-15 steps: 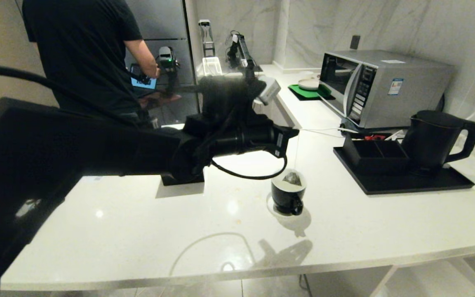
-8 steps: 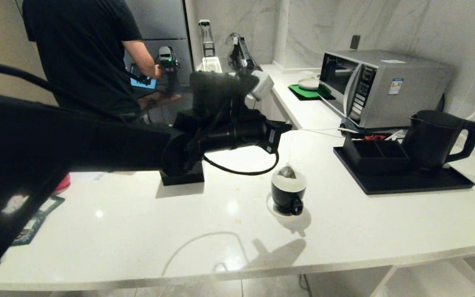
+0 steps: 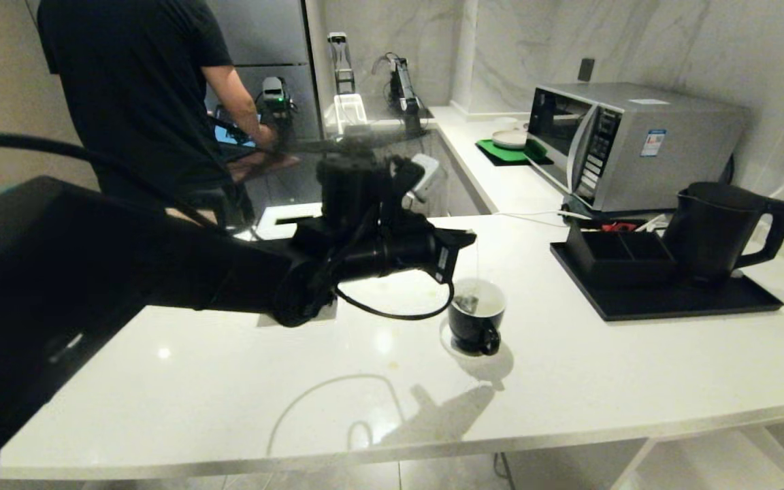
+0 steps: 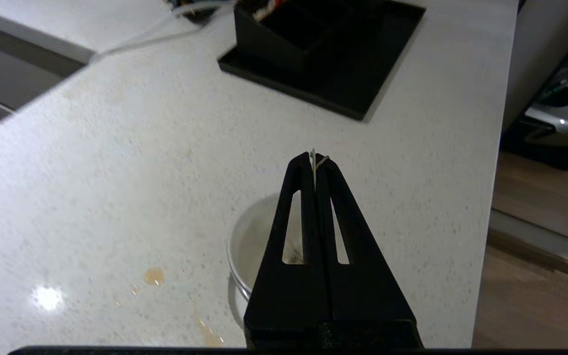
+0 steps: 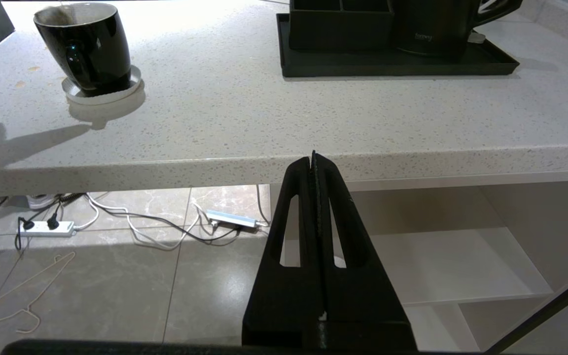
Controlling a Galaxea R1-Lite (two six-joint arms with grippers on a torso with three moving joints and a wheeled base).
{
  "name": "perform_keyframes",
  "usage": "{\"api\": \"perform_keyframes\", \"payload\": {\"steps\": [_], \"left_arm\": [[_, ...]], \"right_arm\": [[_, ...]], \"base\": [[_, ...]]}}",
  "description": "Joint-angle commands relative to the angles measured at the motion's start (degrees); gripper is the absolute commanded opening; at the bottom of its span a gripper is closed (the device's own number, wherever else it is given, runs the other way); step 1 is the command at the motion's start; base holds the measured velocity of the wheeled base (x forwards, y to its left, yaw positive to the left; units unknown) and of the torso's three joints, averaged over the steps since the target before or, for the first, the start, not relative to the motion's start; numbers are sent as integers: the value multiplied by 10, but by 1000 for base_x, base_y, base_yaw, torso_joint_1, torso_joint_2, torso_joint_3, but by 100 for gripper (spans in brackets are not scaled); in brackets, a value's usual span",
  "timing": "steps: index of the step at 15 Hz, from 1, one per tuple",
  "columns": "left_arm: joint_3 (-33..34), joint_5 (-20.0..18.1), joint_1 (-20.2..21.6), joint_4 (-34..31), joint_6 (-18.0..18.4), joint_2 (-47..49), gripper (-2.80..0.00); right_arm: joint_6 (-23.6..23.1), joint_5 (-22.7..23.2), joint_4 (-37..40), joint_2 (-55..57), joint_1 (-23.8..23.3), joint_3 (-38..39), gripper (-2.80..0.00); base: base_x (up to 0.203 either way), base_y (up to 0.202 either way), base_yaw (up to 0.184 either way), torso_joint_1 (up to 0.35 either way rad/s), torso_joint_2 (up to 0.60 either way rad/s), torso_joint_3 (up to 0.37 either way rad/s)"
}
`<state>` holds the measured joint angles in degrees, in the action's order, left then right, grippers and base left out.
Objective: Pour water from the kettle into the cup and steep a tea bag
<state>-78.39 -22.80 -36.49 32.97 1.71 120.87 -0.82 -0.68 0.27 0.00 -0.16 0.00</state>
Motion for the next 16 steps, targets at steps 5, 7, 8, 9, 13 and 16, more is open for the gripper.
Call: {"api": "perform_keyframes", "payload": {"steps": [5, 7, 8, 9, 13, 16], "left_arm": [[30, 0, 5, 5, 2, 21, -280], [29, 1, 8, 5, 2, 27, -280], [29, 2, 10, 4, 1, 27, -280], [27, 3, 11, 3, 1, 27, -280], [23, 5, 11, 4, 9, 37, -280], [-7, 7, 12, -1, 13, 44, -280]], "right_arm": [[0, 0, 0, 0, 0, 0, -280], [0, 0, 0, 1, 0, 0, -280], [0, 0, 0, 0, 0, 0, -280], [0, 0, 0, 0, 0, 0, -280], [0, 0, 0, 0, 0, 0, -280], [-1, 0, 0, 1, 0, 0, -280]], "base": [[0, 0, 0, 0, 0, 0], [0, 0, 0, 0, 0, 0], [0, 0, 0, 0, 0, 0], [0, 0, 0, 0, 0, 0], [0, 0, 0, 0, 0, 0], [0, 0, 0, 0, 0, 0]]}}
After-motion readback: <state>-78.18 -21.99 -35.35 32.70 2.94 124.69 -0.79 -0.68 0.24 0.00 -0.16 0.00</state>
